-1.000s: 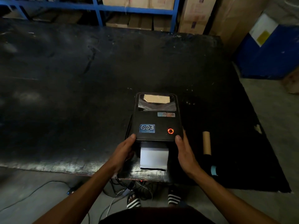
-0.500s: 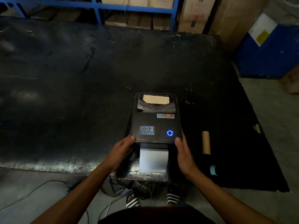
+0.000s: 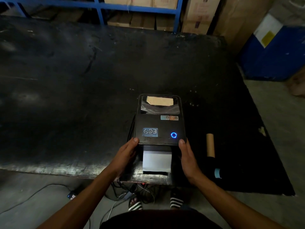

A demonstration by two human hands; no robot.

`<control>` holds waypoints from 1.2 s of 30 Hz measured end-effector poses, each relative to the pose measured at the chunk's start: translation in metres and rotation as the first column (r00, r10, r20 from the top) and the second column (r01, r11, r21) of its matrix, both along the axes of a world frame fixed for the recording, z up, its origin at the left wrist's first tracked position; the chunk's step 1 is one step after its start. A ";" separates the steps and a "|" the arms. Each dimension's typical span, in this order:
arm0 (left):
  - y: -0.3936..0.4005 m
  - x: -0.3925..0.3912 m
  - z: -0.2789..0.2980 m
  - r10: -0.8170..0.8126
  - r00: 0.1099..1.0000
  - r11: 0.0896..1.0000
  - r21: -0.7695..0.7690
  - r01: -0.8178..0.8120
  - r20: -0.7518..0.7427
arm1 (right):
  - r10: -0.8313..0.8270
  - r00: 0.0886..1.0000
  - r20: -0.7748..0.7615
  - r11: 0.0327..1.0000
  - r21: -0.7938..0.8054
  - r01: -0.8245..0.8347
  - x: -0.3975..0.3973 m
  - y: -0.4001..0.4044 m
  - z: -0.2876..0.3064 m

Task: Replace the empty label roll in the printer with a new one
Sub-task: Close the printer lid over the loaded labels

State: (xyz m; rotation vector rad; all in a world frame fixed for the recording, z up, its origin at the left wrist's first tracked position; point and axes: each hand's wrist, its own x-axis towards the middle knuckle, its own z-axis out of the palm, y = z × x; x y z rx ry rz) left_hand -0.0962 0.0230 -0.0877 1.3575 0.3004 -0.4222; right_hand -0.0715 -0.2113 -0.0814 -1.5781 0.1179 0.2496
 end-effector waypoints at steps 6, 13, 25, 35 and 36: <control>-0.002 -0.004 0.000 0.009 1.000 1.000 0.022 -0.009 0.001 | -0.006 0.998 -0.066 1.000 0.014 0.007 -0.003 0.003 0.002; 0.001 0.000 -0.007 0.020 1.000 1.000 0.023 -0.019 -0.015 | -0.022 0.998 -0.055 1.000 -0.018 0.021 -0.004 0.005 0.007; 0.003 0.002 -0.003 0.048 0.998 0.999 0.019 -0.048 -0.030 | -0.013 0.999 -0.053 1.000 -0.019 0.012 -0.010 0.009 0.016; 0.001 0.001 -0.002 0.077 0.997 0.997 0.010 -0.077 -0.010 | -0.033 0.999 -0.006 0.999 -0.014 0.033 -0.014 0.016 0.020; 0.000 0.001 -0.002 0.075 0.997 0.997 0.012 -0.075 -0.006 | -0.032 0.999 -0.001 0.999 -0.017 0.032 -0.014 0.016 0.020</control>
